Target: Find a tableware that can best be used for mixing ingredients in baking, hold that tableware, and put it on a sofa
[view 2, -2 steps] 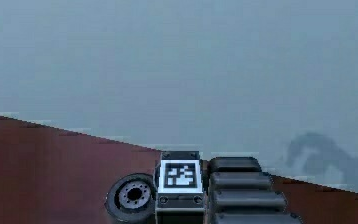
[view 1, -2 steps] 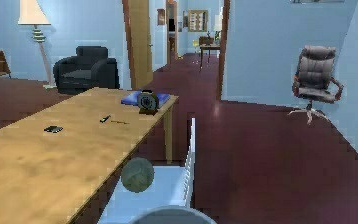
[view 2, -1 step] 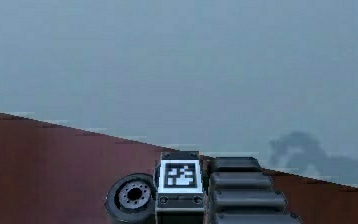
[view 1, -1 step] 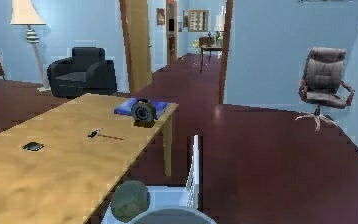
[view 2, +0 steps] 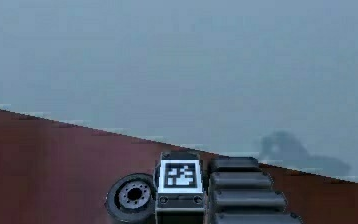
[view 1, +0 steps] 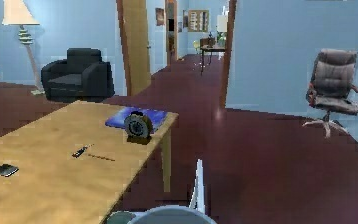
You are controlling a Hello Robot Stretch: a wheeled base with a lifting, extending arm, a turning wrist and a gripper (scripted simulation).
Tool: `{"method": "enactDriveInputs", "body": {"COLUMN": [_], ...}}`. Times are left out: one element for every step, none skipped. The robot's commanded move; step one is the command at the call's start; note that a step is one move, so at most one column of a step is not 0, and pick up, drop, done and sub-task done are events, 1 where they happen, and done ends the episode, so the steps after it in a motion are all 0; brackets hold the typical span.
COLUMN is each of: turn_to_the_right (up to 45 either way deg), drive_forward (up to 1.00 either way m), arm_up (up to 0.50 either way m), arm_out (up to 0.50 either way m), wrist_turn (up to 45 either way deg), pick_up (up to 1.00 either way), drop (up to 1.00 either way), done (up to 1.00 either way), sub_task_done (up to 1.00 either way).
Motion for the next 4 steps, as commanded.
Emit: {"method": "enactDriveInputs", "body": {"turn_to_the_right": [45.0,45.0,45.0,24.0], "drive_forward": [0.00,0.00,0.00,0.00], "arm_up": [0.00,0.00,0.00,0.00], "arm_out": [0.00,0.00,0.00,0.00], "wrist_turn": [0.0,0.0,0.0,0.0], "pick_up": [0.00,0.00,0.00,0.00], "drop": [0.00,0.00,0.00,0.00], "done": [0.00,0.00,0.00,0.00], "sub_task_done": [0.00,0.00,0.00,0.00]}}
